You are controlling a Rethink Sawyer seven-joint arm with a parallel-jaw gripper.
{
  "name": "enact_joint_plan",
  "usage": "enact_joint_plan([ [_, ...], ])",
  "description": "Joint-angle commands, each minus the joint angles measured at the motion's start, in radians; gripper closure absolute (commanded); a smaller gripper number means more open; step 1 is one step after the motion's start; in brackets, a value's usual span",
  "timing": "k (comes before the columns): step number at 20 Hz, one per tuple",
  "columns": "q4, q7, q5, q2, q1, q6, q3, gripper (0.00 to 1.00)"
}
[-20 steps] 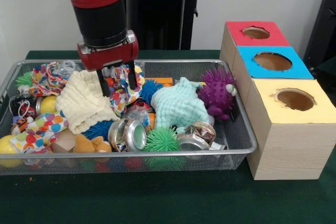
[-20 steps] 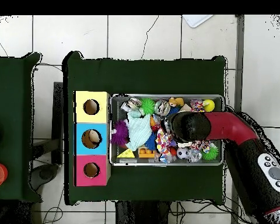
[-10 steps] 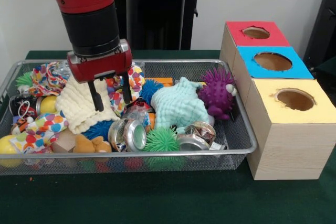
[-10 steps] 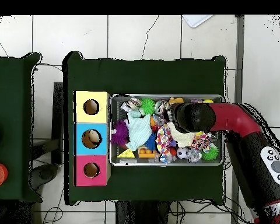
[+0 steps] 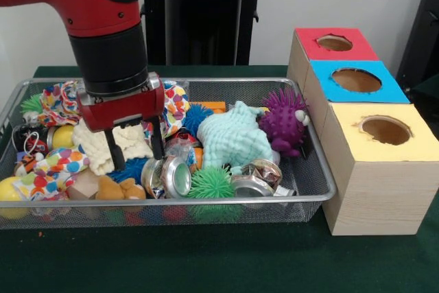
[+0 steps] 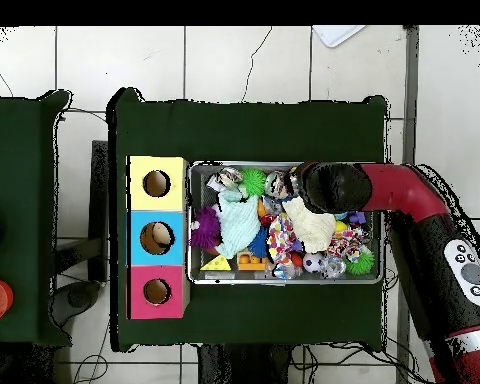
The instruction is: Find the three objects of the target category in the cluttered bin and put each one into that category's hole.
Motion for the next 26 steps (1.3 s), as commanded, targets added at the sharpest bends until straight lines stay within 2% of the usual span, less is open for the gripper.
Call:
enact_joint_plan([
  [1, -0.107, -0.449, -0.102, 0.070, 0.004, 0.082, 0.032, 0.00],
  [6, -0.126, -0.493, -0.125, 0.076, 0.001, 0.067, 0.035, 0.00],
  [9, -0.134, -0.498, -0.112, 0.086, 0.003, 0.070, 0.033, 0.00],
  [15, -0.129, -0.443, -0.076, 0.165, 0.023, 0.082, -0.005, 0.00],
  [19, -0.105, -0.391, -0.067, 0.174, 0.033, 0.089, -0.027, 0.00],
  [21, -0.117, -0.373, -0.070, 0.185, 0.051, 0.124, -0.053, 0.00],
  [26, -0.122, -0.360, -0.074, 0.202, 0.064, 0.127, -0.073, 0.00],
])
